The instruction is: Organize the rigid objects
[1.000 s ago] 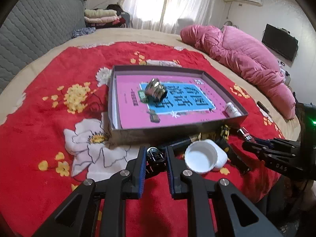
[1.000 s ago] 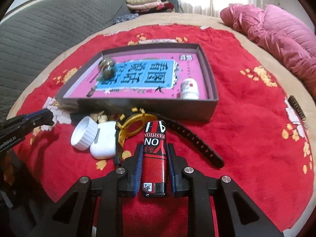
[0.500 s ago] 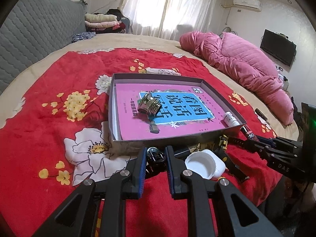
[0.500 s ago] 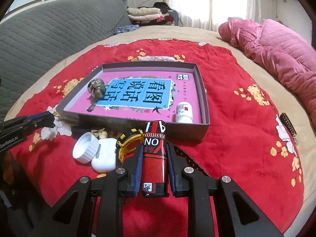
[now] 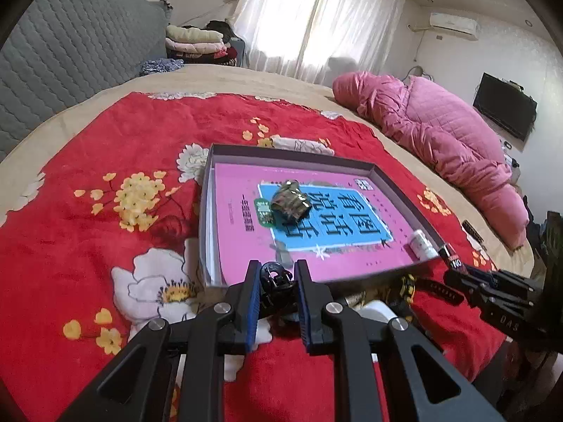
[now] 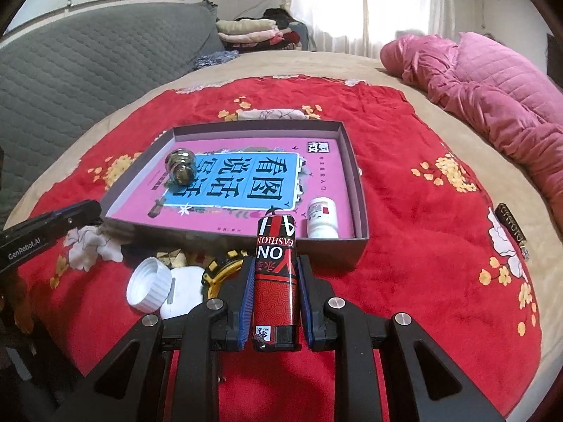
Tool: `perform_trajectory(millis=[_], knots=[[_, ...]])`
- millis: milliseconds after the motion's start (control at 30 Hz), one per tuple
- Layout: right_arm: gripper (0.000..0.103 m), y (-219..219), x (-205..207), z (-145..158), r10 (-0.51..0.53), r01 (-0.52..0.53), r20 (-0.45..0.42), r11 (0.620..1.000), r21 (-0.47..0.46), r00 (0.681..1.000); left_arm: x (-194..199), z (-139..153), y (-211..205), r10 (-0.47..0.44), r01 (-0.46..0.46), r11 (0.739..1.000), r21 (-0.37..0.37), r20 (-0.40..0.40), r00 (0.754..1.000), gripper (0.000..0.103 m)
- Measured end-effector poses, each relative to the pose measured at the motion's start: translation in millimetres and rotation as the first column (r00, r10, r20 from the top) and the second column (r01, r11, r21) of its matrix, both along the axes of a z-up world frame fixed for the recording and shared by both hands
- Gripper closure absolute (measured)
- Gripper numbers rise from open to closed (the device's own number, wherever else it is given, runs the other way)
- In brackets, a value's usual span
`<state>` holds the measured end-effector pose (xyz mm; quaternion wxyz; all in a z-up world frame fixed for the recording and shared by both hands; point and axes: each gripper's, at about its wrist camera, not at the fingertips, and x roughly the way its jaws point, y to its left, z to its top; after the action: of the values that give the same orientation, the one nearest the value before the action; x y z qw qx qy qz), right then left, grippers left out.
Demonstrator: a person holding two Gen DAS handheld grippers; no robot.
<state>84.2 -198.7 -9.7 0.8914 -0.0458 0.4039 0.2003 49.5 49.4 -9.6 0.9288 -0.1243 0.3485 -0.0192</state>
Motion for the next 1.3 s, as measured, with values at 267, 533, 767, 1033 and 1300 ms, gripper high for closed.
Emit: perform_trajectory(millis=[267,533,767,1033,1300], knots=[[0.08,8,10,2,-0.006,0.006,0.004,1.0,0.0,1.0,11,-1,0,-0.007,0.007,1.0,-0.003,-0.004,1.0,0.084],[0.08,18,23,4,-0.017,0.017,0.009,1.0,-0.001,1.0,25,-4,0,-0.015,0.015,1.0,0.019,0.004,1.0,0.084],[0.08,33,33,8,0.0,0.0,0.02,1.0,0.0,1.0,36,-10,-1,-0.015,0.015,0.999,0.04,0.006,1.0,0.084],[0.08,39,39,11,0.003,-0.003,0.027,1.0,0.009,1.0,39,-13,-2,-0.018,0.018,0.999,0.039,0.002,1.0,0.084],[0.08,41,45,11,-0.005,0.004,0.02,1.0,0.019,1.0,45,-20,-3,-0.019,0.02,0.999,0.048,-0.017,1.0,0.084]])
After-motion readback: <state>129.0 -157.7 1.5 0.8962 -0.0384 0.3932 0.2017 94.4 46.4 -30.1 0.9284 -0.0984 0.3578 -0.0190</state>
